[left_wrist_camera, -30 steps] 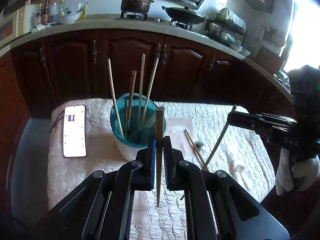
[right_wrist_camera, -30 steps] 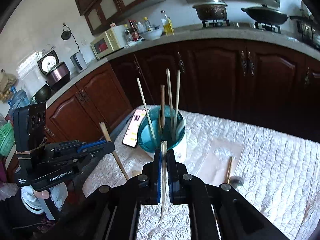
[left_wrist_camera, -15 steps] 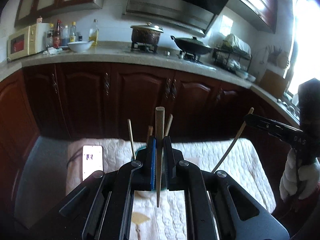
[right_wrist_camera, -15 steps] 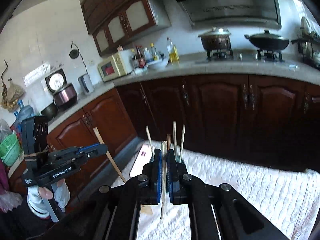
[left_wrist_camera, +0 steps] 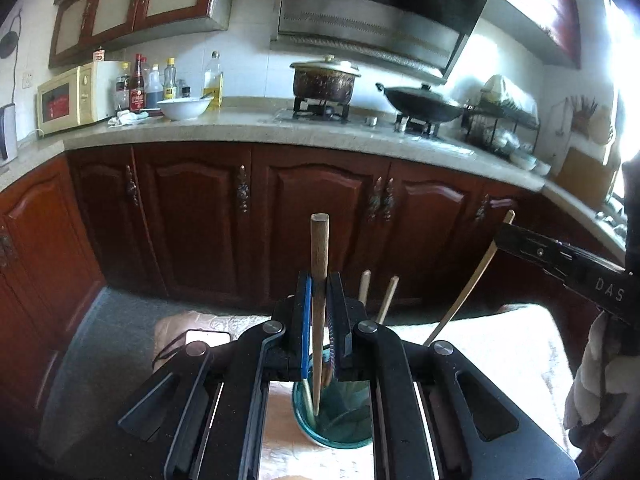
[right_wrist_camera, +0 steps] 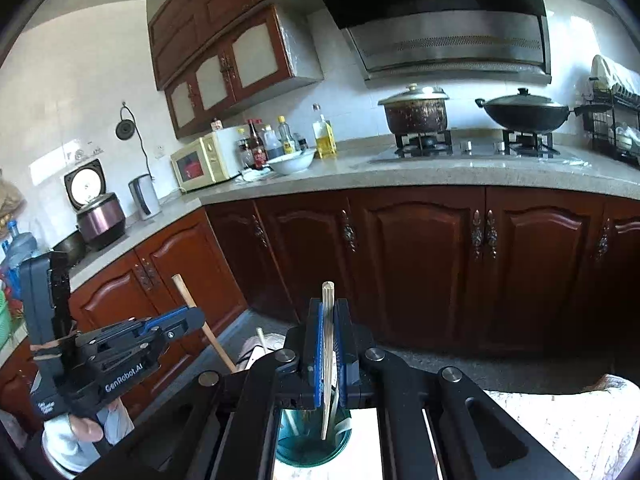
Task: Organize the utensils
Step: 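Lower both chopsticks into the holder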
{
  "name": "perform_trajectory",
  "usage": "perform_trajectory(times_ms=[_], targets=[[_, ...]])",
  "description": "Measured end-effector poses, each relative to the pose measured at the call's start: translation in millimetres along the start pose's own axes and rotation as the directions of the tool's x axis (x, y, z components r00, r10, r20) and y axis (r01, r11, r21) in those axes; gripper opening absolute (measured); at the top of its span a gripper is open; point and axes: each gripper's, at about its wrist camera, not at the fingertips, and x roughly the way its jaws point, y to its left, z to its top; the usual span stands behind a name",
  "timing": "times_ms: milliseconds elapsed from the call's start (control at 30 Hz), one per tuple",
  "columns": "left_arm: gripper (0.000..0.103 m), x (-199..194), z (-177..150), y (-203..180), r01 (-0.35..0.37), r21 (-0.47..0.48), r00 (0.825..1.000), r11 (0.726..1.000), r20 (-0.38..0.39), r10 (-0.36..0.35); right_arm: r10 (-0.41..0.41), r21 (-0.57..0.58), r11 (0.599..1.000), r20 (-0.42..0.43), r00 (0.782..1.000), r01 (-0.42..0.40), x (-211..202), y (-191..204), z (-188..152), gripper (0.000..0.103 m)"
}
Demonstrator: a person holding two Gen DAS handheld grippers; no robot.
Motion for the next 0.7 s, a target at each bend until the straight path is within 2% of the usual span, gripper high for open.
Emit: perform_trajectory(times_ms=[467,700], targets=[[0.006,44,-41,-5,-0.013,-0.002,0.992,1.000,-0.123,0.013,0.028,0.073,0.997,-0.153,0.988,-0.017,71,-25,-44,0.005],[0.006,52,-51,-6,-0.020,-0.013,0.989,1.000,-0.149,0.018,0.032,0.086,0.996,-0.187,0.982,-0.016,83,-29,-60,0.005]])
